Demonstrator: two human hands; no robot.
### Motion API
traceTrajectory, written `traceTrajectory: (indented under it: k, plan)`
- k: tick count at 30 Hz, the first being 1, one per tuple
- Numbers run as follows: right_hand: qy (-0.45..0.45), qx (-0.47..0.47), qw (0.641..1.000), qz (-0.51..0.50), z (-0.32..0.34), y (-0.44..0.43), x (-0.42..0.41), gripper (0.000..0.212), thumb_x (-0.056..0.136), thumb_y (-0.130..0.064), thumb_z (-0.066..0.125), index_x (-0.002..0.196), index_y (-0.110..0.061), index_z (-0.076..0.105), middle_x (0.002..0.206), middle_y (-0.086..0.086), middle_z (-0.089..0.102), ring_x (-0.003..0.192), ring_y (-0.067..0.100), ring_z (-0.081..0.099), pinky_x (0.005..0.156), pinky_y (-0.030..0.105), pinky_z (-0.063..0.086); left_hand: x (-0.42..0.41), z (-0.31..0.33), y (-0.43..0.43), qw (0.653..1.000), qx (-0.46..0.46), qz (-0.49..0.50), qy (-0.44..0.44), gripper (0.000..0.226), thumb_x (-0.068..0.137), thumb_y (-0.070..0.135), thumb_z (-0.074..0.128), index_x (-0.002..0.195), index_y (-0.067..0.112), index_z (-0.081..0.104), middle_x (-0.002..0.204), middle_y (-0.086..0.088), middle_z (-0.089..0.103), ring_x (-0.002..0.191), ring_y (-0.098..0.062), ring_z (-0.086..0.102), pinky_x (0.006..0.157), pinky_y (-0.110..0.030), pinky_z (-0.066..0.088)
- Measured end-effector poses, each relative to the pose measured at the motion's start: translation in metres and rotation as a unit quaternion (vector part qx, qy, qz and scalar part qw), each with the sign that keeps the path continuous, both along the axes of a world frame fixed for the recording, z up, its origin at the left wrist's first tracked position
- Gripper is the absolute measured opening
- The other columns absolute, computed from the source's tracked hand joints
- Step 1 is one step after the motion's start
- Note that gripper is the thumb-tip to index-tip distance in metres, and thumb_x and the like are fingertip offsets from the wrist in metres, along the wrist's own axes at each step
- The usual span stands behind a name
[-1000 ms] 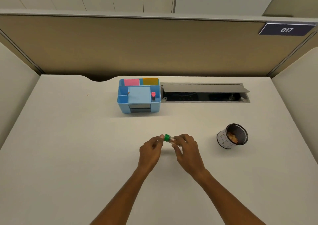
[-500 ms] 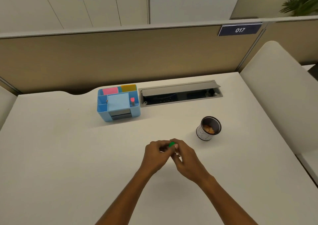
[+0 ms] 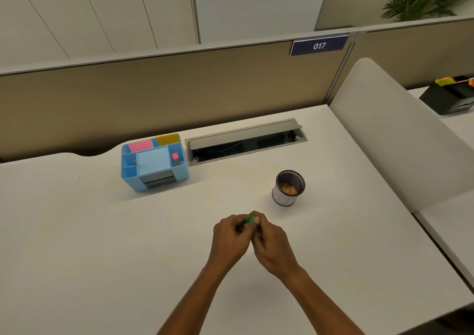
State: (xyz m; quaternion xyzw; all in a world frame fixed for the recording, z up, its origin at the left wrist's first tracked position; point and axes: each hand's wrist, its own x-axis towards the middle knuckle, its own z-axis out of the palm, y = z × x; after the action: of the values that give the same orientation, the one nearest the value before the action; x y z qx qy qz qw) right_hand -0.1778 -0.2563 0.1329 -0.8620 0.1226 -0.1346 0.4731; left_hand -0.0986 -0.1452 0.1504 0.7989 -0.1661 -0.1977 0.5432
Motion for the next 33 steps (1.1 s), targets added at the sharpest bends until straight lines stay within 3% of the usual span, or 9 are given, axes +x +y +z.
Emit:
traceTrajectory:
  k: [4,9,12,14,16,19,24,29,33]
  plan:
    - [-0.024,-0.005,1.0,-0.009,0.006,-0.005,0.0,0.022,0.1,-0.019,0.048,0.12,-0.018,0.059,0.085,-0.015,0.071,0.07,0.009,0.067,0.063,0.033,0.058,-0.004,0.004,-0.006,1.0,-0.012,0.012,0.008,0.017,0.092,0.038,0.07,0.094,0.027,0.083,0.078,0.011,0.079,0.074,-0.006,0.071,0.064,-0.014,0.052]
    - [-0.038,0.007,0.999,-0.022,0.007,-0.009,-0.001,0.03,0.102,-0.019,0.054,0.131,-0.024,0.058,0.087,-0.017,0.073,0.071,0.001,0.071,0.067,0.006,0.05,-0.006,0.007,-0.011,0.999,-0.028,0.024,0.007,0.019,0.092,0.036,0.071,0.099,0.023,0.082,0.085,0.007,0.08,0.08,-0.011,0.073,0.07,-0.02,0.058]
    - [-0.041,0.02,0.999,-0.026,0.005,-0.015,-0.003,0.036,0.102,-0.026,0.056,0.138,-0.024,0.055,0.094,-0.008,0.079,0.08,0.003,0.075,0.074,0.007,0.054,-0.006,0.011,-0.014,0.999,-0.034,0.01,0.035,0.021,0.092,0.039,0.069,0.096,0.023,0.082,0.084,0.006,0.081,0.08,-0.012,0.075,0.07,-0.021,0.059]
    - [-0.028,0.041,0.998,-0.029,0.004,-0.017,-0.003,0.042,0.1,-0.029,0.06,0.141,-0.026,0.051,0.083,-0.011,0.075,0.069,0.003,0.069,0.067,0.01,0.053,-0.005,0.014,-0.014,0.994,-0.056,0.018,0.09,0.025,0.093,0.041,0.068,0.091,0.02,0.082,0.081,0.002,0.08,0.077,-0.014,0.075,0.069,-0.022,0.059]
    - [-0.02,0.089,0.995,-0.032,0.005,-0.019,-0.003,0.047,0.095,-0.027,0.068,0.137,-0.028,0.046,0.072,-0.009,0.065,0.06,0.007,0.059,0.057,0.014,0.049,-0.002,0.018,-0.013,0.97,-0.12,0.049,0.204,0.033,0.093,0.039,0.068,0.089,0.01,0.082,0.079,-0.007,0.079,0.077,-0.02,0.075,0.072,-0.028,0.061]
    - [-0.018,0.186,0.982,-0.03,0.009,-0.025,-0.005,0.043,0.092,-0.015,0.071,0.124,-0.026,0.044,0.077,-0.007,0.064,0.062,0.004,0.056,0.059,0.013,0.046,0.003,0.022,-0.011,0.901,-0.211,0.109,0.362,0.032,0.094,0.031,0.068,0.097,0.001,0.08,0.08,-0.013,0.077,0.073,-0.02,0.073,0.069,-0.029,0.061]
    - [0.004,0.33,0.943,-0.048,0.017,-0.049,-0.004,0.024,0.091,-0.011,0.063,0.11,-0.023,0.053,0.095,0.01,0.074,0.064,0.015,0.055,0.057,0.023,0.048,0.004,0.02,-0.011,0.845,-0.276,0.152,0.431,0.033,0.096,0.023,0.065,0.113,-0.004,0.073,0.093,-0.018,0.077,0.074,-0.02,0.073,0.065,-0.029,0.062]
    - [-0.024,0.248,0.959,-0.135,0.021,-0.087,0.002,0.028,0.097,-0.009,0.067,0.112,-0.034,0.068,0.101,-0.008,0.074,0.078,0.017,0.067,0.066,0.025,0.056,0.004,0.019,-0.009,0.845,-0.292,0.142,0.424,0.026,0.097,0.019,0.062,0.112,0.004,0.078,0.1,-0.018,0.078,0.078,-0.02,0.074,0.067,-0.029,0.062]
    - [0.011,0.082,0.972,-0.222,0.019,-0.127,0.012,0.028,0.092,-0.021,0.075,0.119,-0.028,0.068,0.088,0.004,0.075,0.075,0.022,0.07,0.069,0.026,0.054,0.001,0.019,-0.006,0.846,-0.283,0.156,0.424,0.027,0.097,0.018,0.063,0.114,0.002,0.076,0.103,-0.02,0.076,0.082,-0.023,0.072,0.068,-0.03,0.063]
